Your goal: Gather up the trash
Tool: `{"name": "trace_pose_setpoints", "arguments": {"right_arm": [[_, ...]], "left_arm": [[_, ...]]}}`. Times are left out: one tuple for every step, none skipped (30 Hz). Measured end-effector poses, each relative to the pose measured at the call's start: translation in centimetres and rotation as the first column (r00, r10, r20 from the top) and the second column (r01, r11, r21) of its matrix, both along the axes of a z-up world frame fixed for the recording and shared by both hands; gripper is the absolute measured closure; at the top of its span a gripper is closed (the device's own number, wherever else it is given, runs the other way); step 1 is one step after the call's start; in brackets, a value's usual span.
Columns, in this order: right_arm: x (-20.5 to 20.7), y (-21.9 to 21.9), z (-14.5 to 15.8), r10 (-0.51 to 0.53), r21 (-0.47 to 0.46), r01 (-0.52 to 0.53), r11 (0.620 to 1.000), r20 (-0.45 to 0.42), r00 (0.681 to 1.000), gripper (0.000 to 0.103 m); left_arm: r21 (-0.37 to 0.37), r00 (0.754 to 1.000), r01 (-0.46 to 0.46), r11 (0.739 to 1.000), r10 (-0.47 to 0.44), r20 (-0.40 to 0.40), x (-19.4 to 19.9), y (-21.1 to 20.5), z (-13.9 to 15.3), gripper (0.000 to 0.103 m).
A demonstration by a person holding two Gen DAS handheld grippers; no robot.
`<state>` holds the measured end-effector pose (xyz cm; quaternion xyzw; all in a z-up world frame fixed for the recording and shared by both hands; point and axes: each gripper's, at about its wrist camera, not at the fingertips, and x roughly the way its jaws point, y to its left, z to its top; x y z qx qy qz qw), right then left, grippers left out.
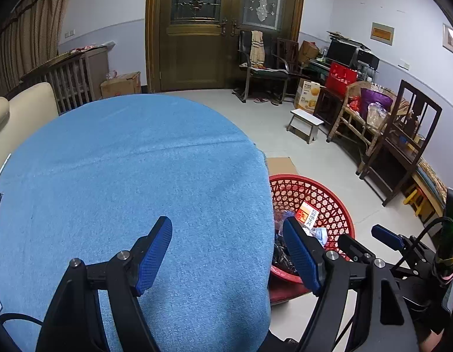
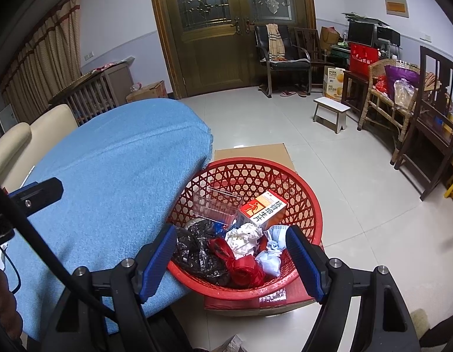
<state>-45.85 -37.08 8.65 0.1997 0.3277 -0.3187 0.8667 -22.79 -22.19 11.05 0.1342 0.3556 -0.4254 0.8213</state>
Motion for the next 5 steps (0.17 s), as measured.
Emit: {"name": "trace_pose_setpoints", "arguments": {"right_arm": [[0.01, 0.01, -0.03, 0.000, 0.000, 0.000, 1.000, 0.000, 1.000, 0.023], [0.02, 0.02, -0.08, 0.000, 0.001, 0.000, 1.000, -0.001, 1.000, 0.023], [0.03, 0.02, -0.12, 0.000, 0.000, 0.000, 1.000, -0.001, 1.000, 0.023], [0.03, 0.04, -0.16, 0.000, -0.001, 0.000, 1.000, -0.002, 1.000, 0.023], [0.04, 0.02, -0.18, 0.000, 0.000, 0.000, 1.000, -0.002, 1.000, 0.023]], "left_arm": [[0.001, 1.000, 0.001, 1.000, -0.001, 0.003, -0.08, -0.03, -0.03, 0.025], [0.004, 1.000, 0.003, 1.000, -0.003, 0.007, -0.18, -0.07, -0.02, 0.025], [0.009, 1.000, 0.009, 1.000, -0.009, 0.009, -0.25, -0.16, -0.07, 0.025], [0.010, 1.000, 0.012, 1.000, -0.012, 0.010, -0.34, -0.22, -0.06, 0.025], [0.011, 1.000, 0.013, 1.000, -0.013, 0.011, -0.39, -0.27, -0.07, 0.025]]}}
